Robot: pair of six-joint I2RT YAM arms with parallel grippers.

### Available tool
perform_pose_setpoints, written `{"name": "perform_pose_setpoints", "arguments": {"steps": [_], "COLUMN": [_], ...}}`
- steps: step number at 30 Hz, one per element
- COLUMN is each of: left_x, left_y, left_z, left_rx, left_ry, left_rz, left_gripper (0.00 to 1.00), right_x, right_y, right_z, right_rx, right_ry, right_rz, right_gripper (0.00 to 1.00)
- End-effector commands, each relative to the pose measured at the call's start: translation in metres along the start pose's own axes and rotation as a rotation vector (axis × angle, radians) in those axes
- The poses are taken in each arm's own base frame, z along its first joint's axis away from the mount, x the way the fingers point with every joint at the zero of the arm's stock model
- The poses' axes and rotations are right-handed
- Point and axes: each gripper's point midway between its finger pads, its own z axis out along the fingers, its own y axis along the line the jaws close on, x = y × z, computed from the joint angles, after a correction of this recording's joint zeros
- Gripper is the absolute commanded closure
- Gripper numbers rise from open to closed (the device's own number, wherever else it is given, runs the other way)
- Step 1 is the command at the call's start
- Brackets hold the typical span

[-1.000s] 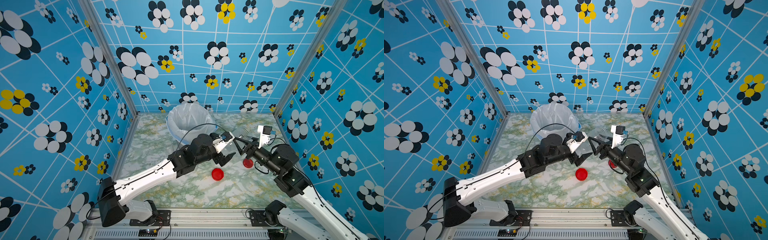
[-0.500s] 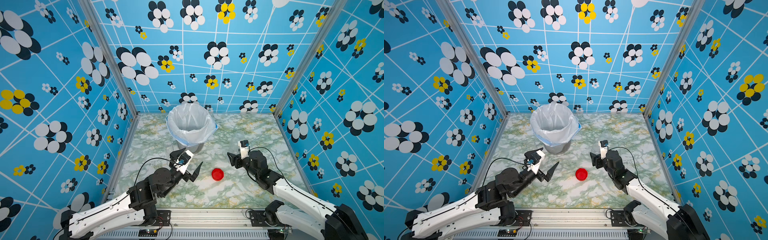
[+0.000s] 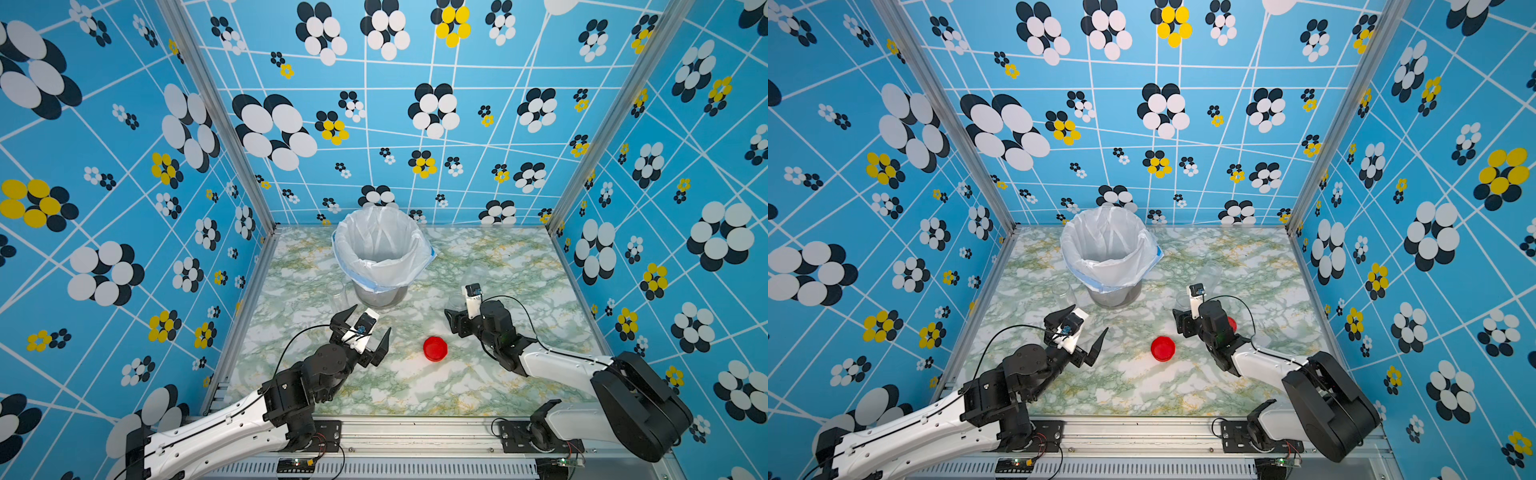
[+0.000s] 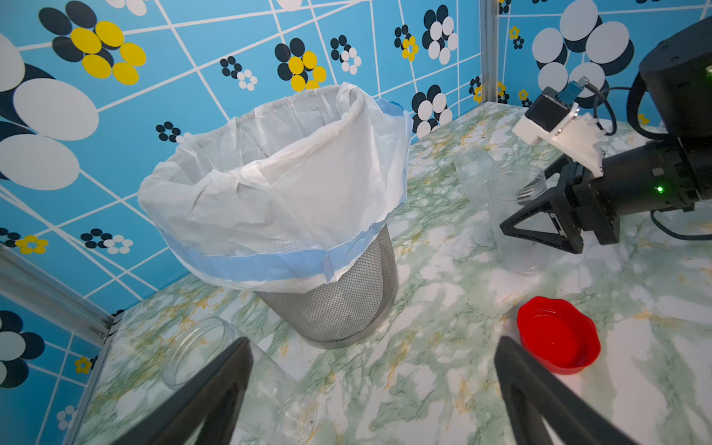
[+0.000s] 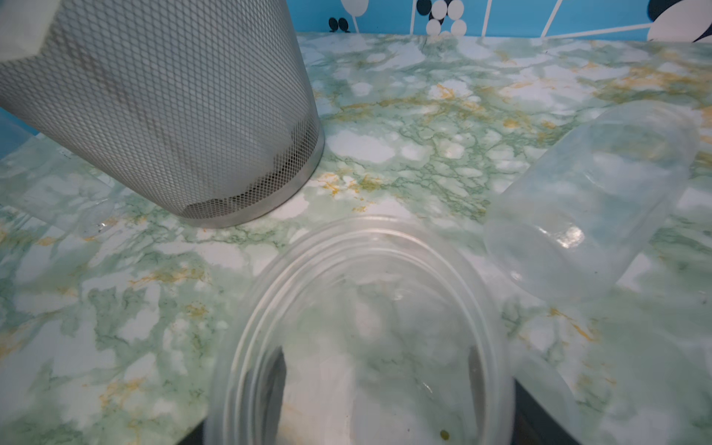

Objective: Empty moldy mung beans from jars
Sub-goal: Place the jar at the center of the board.

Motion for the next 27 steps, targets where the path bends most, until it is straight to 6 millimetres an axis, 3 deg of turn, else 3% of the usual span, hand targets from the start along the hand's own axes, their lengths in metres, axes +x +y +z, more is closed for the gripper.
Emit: {"name": "perform_pose_setpoints", "arguments": {"steps": [1,4,6,7,13,18,21,23,25,27], "left_x": [0.004,0.017,0.024,0.027,0.034,0.036,0.043,0.053,0.073,0.094], "left_y": [0.016,0.026,0.033,0.035,0.058,0.088,0.113,0.136,0.156,0.173], "left_z": [-0.001,0.003,0.007,0.008,0.012,0.01,0.011,0.014,0.021,0.025], "left_rx": [-0.046,-0.079,-0.096,-0.095,-0.195,-0.344,-0.448,-0.537,-0.584,-0.615], "left_ry": [-0.016,0.013,0.039,0.05,0.057,0.053,0.037,0.011,0.015,0.03], "left_rz": [-0.051,-0.084,-0.104,-0.105,-0.126,-0.126,-0.131,-0.154,-0.189,-0.248], "left_gripper": [0.01,0.0,0.0,0.0,0.0,0.0,0.01,0.01,0.01,0.0], "right_x": [-0.025,-0.03,-0.037,-0.041,-0.057,-0.062,-0.072,-0.076,-0.062,-0.037], "right_y": [0.009,0.007,0.006,0.006,0.009,-0.016,-0.044,-0.086,-0.134,-0.173], "right_z": [0.004,0.004,-0.002,-0.006,-0.029,-0.057,-0.086,-0.109,-0.119,-0.117], "right_rx": [-0.035,-0.017,-0.009,-0.006,-0.018,0.108,0.258,0.437,0.576,0.647], "right_ry": [-0.06,-0.05,-0.063,-0.072,-0.088,-0.135,-0.186,-0.246,-0.281,-0.25], "right_rz": [-0.004,-0.031,-0.038,-0.041,-0.058,-0.066,-0.116,-0.107,-0.006,0.115], "right_gripper": [0.29,0.21,0.03,0.01,0.01,0.01,0.01,0.01,0.01,0.01]}}
